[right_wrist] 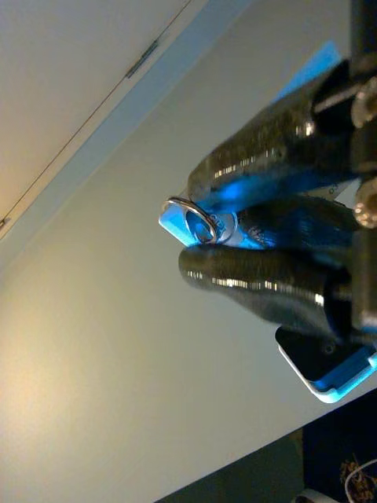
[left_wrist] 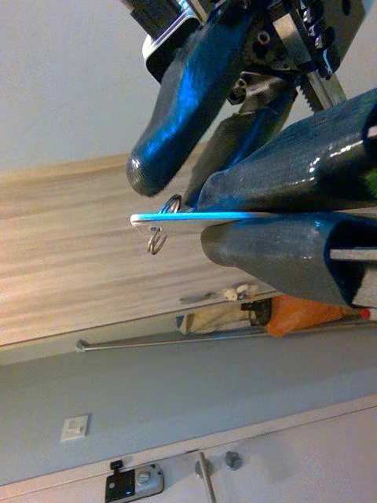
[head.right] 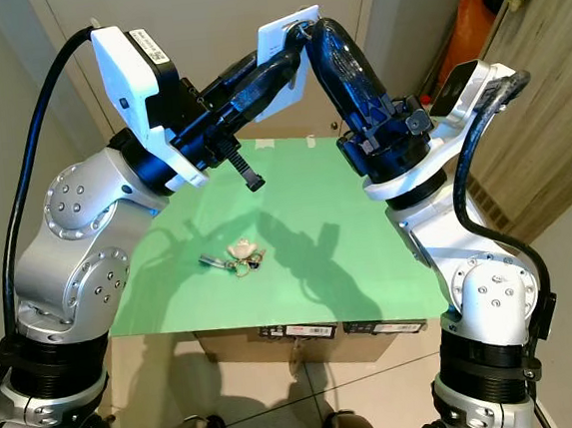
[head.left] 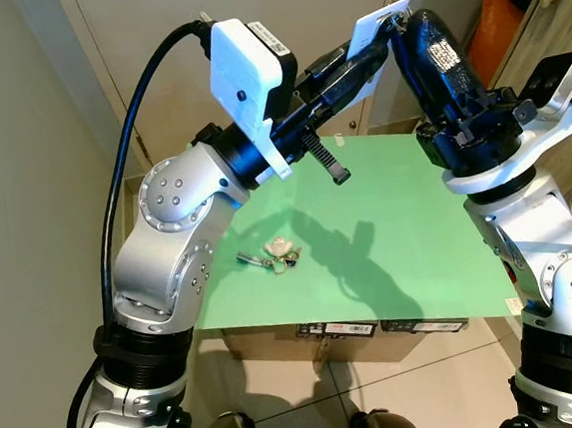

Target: Hang keys on a hook

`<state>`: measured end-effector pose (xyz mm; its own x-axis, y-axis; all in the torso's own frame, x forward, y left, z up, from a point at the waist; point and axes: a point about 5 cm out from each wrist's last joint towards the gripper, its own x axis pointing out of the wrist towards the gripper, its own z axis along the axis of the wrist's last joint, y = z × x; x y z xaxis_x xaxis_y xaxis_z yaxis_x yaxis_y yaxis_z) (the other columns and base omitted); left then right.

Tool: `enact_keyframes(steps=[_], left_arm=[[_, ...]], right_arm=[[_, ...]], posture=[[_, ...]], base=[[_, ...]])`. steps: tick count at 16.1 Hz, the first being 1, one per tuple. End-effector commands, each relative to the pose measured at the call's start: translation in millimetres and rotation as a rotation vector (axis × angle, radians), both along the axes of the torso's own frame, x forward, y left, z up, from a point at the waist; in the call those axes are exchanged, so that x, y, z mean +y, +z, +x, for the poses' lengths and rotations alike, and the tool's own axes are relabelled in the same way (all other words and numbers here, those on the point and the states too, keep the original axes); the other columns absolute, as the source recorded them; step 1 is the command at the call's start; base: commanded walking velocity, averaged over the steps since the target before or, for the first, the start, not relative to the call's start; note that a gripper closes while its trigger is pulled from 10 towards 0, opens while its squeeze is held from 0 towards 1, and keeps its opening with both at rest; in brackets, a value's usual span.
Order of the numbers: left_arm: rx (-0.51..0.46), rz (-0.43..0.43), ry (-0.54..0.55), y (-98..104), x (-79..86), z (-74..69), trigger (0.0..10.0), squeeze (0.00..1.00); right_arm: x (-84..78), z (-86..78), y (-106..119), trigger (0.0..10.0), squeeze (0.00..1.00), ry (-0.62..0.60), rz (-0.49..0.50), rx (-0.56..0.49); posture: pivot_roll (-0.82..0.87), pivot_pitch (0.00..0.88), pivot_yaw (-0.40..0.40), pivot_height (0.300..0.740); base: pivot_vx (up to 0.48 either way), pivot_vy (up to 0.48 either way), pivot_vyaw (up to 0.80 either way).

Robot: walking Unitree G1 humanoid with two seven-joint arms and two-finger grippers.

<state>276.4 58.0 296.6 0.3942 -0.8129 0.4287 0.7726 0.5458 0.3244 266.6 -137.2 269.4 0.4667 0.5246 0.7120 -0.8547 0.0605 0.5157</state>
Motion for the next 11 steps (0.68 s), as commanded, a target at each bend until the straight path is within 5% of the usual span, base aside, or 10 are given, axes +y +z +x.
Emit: enact_keyframes(steps=[1,11], left_arm=[[-0.008,0.029,-0.017,-1.8,-3.4,-2.3,10.0,0.0],[0.004,0.061,0.033,-6.4,0.0,3.0,10.0,0.0]], right_arm=[[3.2,-3.2,10.0,0.0,0.0,0.023,0.008,-0.037],[3.0,-1.8,12.9,0.0,0.0,-0.007,-0.03,-0.03]], posture=[[-0.09,0.087,-0.015,0.74],[-0.09,0.094,-0.019,0.74]], base=[[0.0,0.0,0.0],[0.0,0.0,0.0]])
